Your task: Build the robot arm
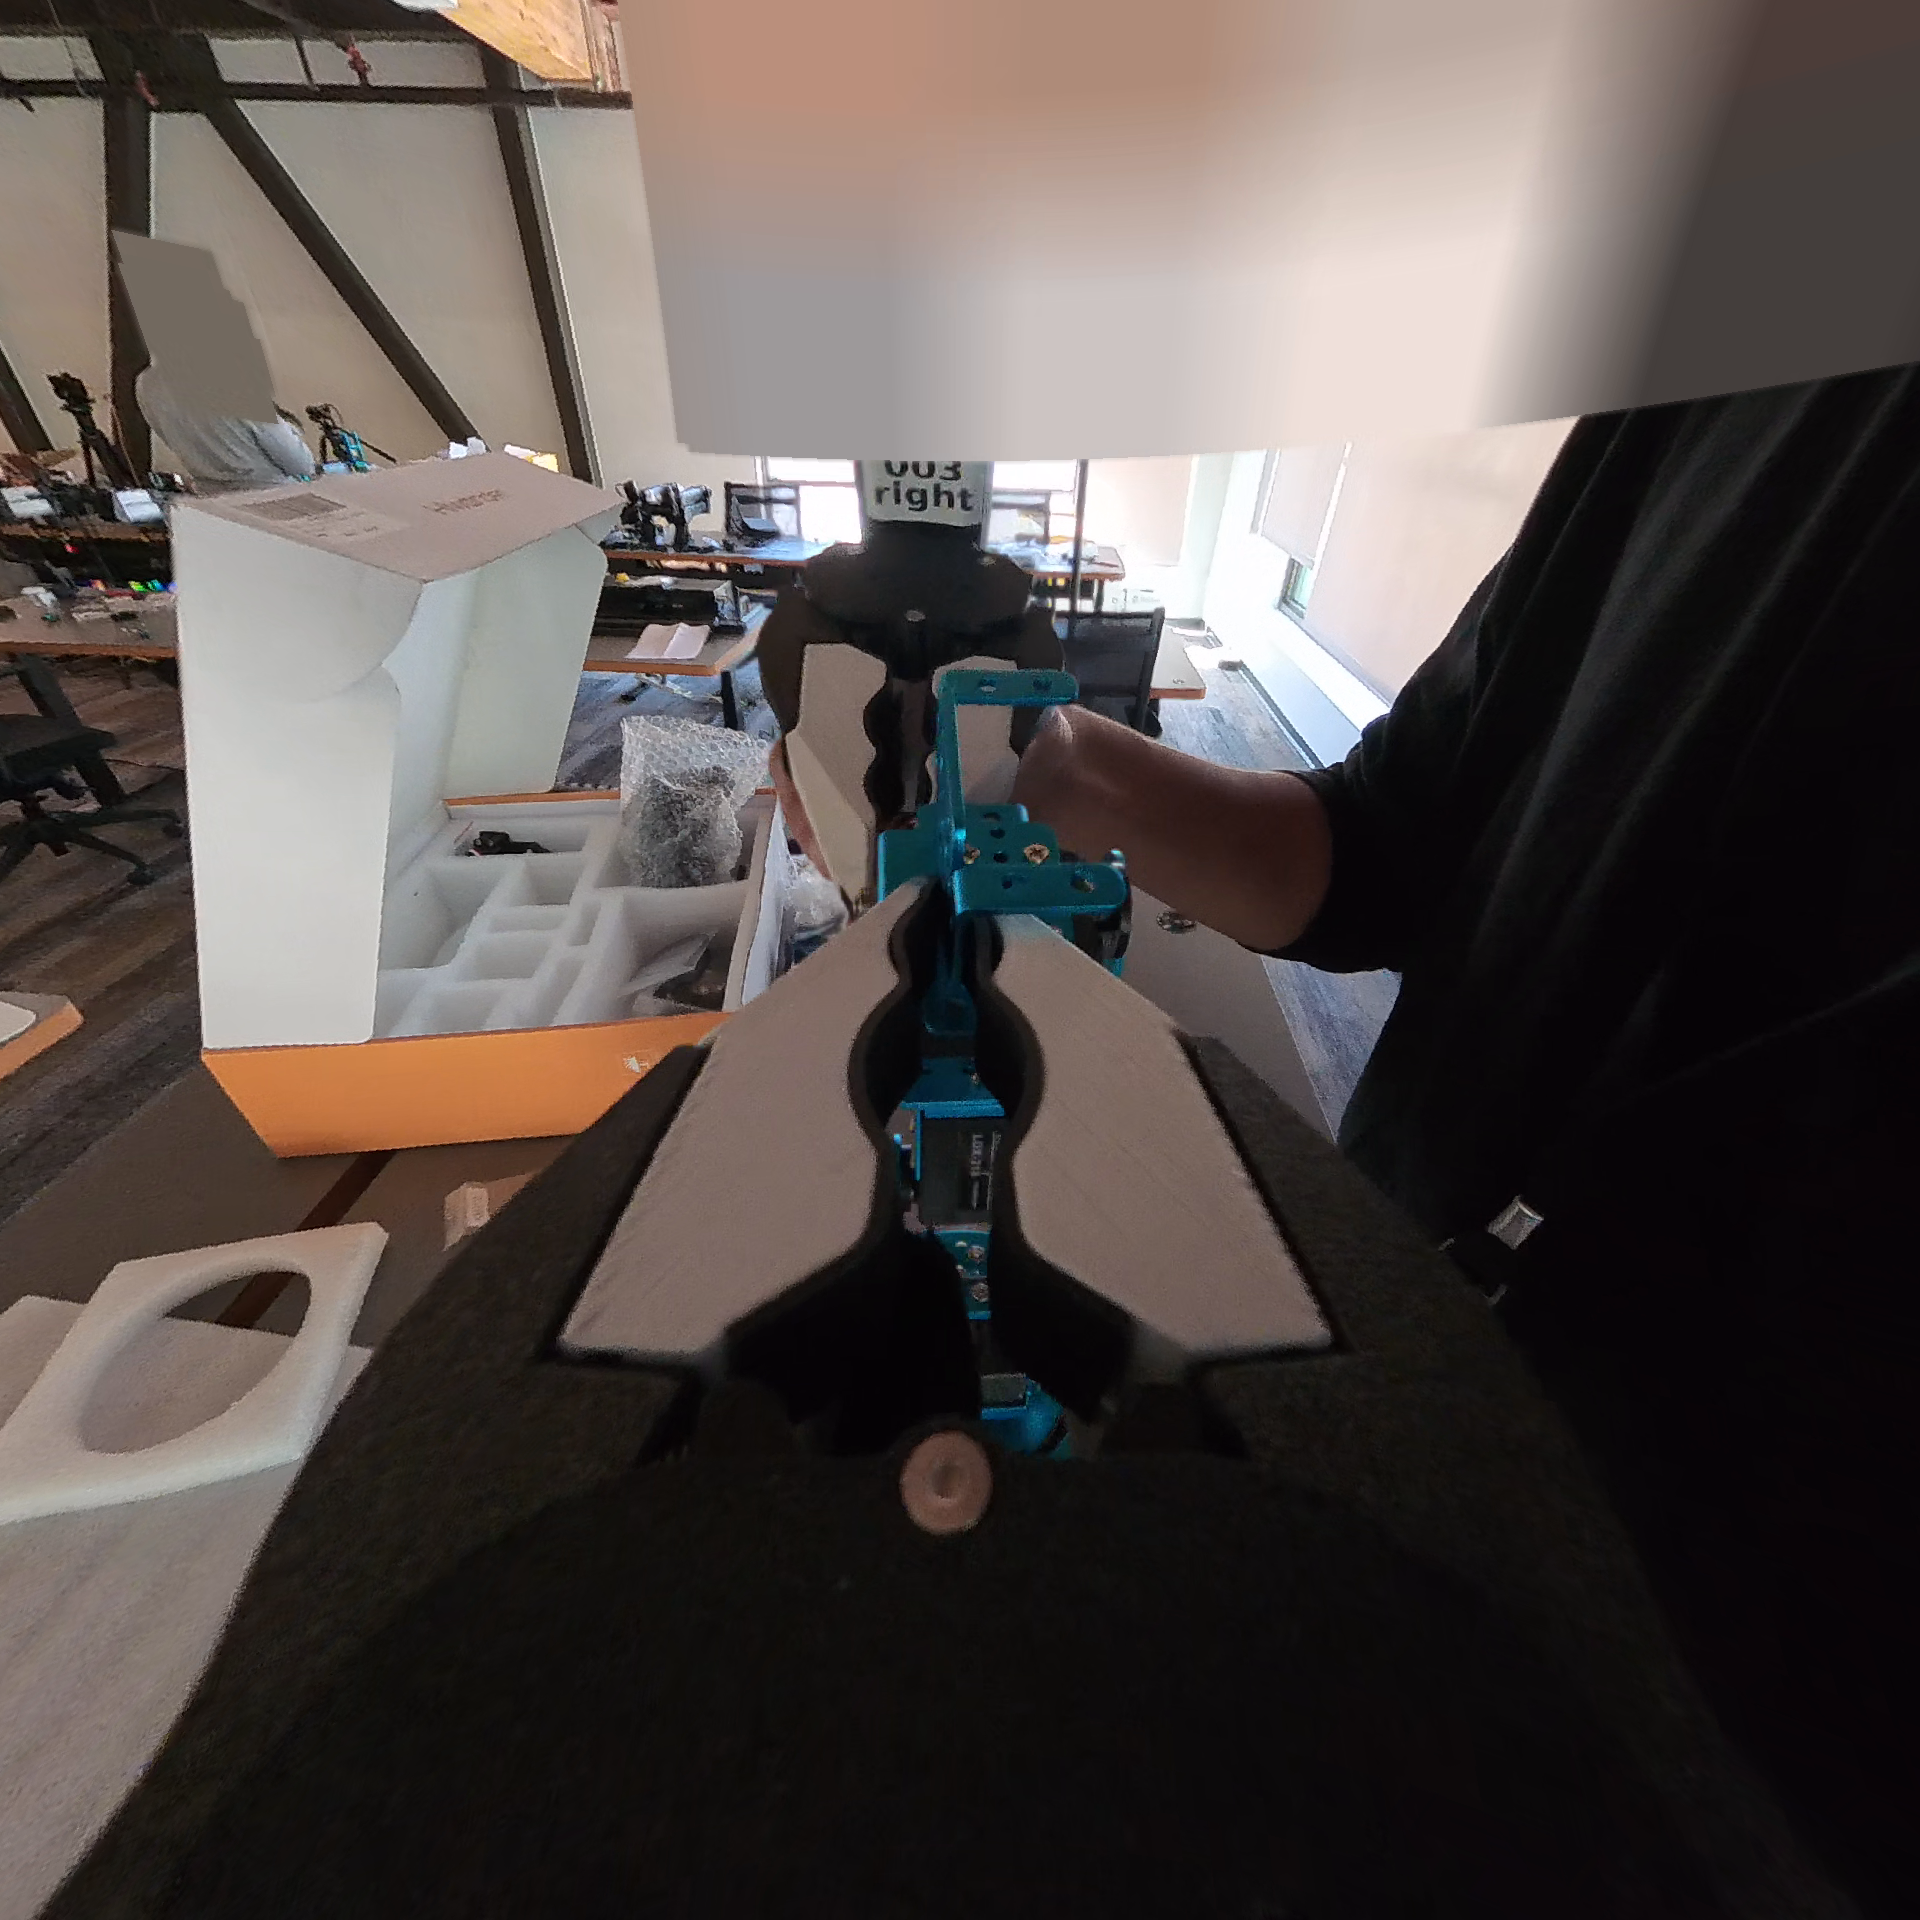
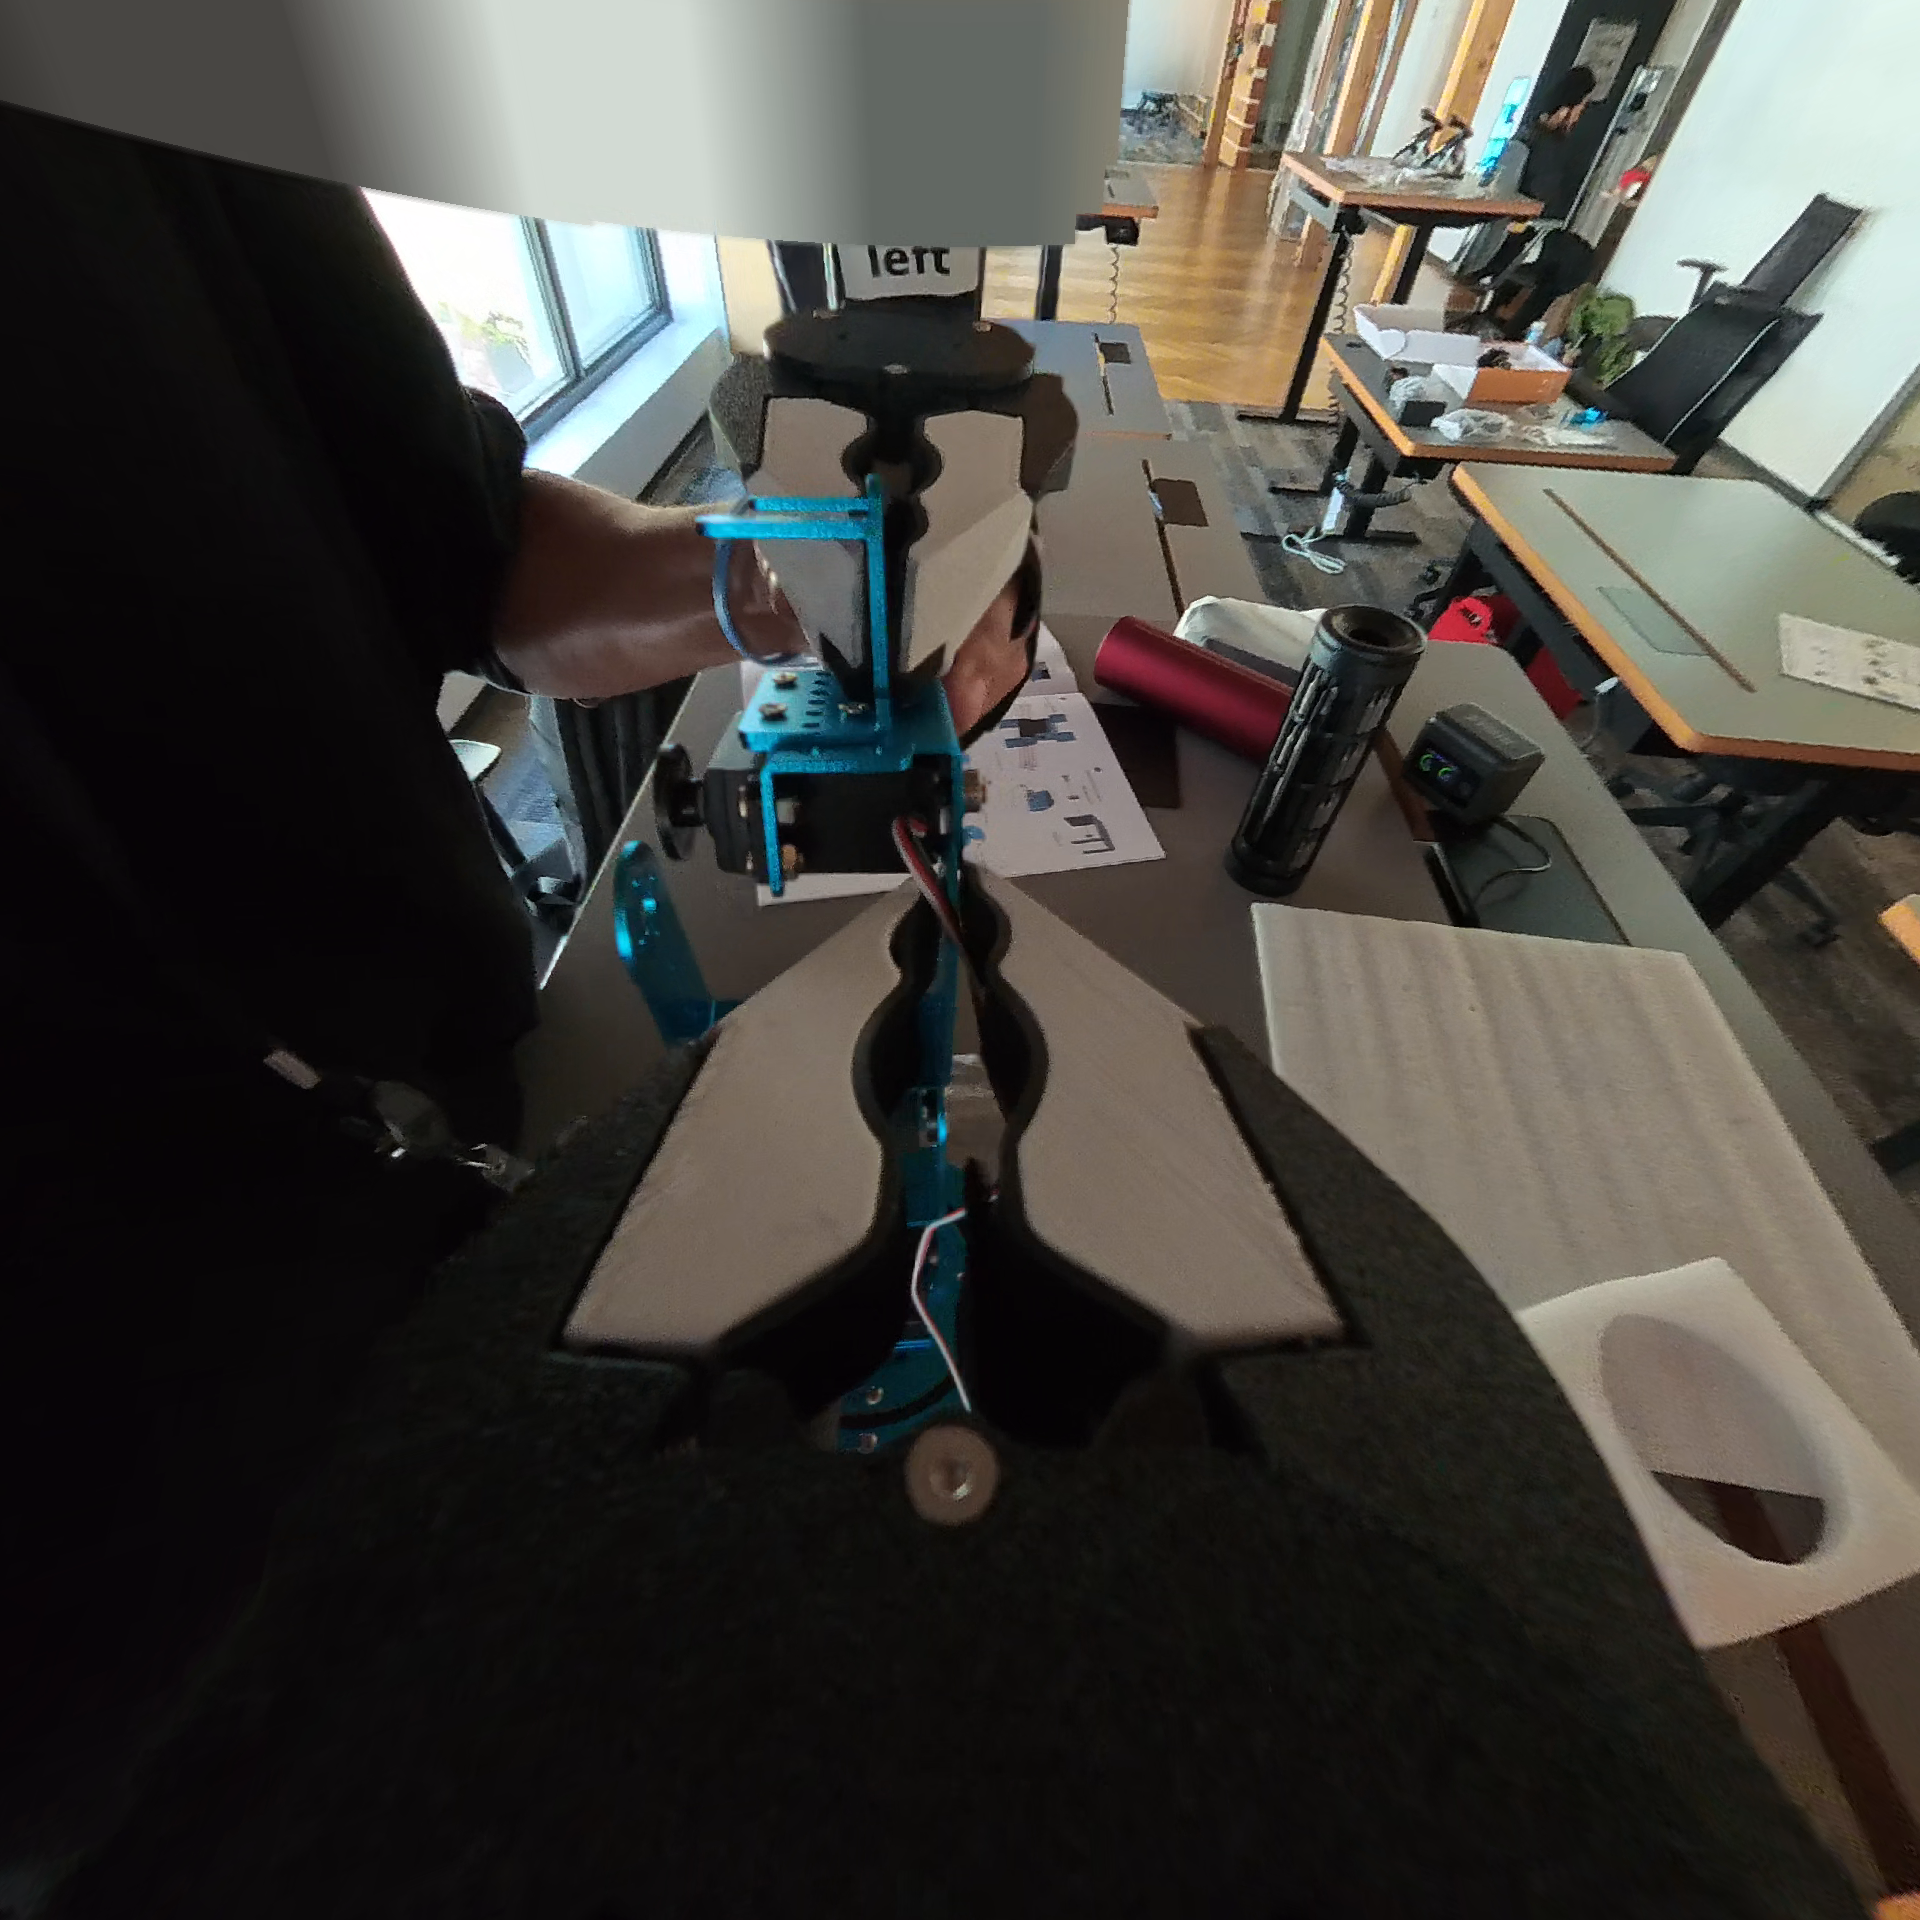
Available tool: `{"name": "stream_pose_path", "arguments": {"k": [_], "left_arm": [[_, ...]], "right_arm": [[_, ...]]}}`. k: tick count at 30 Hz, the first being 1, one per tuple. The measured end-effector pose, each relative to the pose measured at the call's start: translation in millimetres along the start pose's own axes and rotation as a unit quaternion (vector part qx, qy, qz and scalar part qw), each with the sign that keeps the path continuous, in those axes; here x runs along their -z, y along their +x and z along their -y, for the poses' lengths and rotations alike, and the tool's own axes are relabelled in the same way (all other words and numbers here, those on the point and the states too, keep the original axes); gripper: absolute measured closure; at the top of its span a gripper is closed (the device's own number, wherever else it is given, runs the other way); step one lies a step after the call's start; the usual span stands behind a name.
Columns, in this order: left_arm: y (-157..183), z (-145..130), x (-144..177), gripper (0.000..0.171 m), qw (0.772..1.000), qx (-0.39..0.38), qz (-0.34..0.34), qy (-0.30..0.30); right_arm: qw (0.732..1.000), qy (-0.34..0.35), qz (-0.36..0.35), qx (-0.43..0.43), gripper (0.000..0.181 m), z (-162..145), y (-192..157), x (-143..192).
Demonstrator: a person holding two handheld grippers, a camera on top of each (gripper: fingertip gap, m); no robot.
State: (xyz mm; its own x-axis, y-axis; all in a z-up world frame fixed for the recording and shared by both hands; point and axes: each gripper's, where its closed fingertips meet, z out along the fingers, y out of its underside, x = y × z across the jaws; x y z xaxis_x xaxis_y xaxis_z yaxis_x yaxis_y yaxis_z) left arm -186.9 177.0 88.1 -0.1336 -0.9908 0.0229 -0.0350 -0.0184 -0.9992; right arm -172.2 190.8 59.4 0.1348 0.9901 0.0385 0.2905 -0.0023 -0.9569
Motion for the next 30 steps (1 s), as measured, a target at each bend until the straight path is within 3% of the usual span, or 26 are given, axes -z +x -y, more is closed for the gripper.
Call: {"name": "stream_pose_path", "arguments": {"k": [18, 30], "left_arm": [[4.5, -2.1, 1.7, 0.171, 0.990, -0.118, 0.075, 0.028], [2.5, -4.9, 2.3, 0.171, 0.998, -0.047, 0.034, 0.030]], "right_arm": [[0.999, 0.001, -0.010, -0.036, 0.179, -3.6, 3.4, 3.4], [0.999, -0.009, -0.031, -0.016, 0.181, -3.8, 4.4, 3.4]]}}
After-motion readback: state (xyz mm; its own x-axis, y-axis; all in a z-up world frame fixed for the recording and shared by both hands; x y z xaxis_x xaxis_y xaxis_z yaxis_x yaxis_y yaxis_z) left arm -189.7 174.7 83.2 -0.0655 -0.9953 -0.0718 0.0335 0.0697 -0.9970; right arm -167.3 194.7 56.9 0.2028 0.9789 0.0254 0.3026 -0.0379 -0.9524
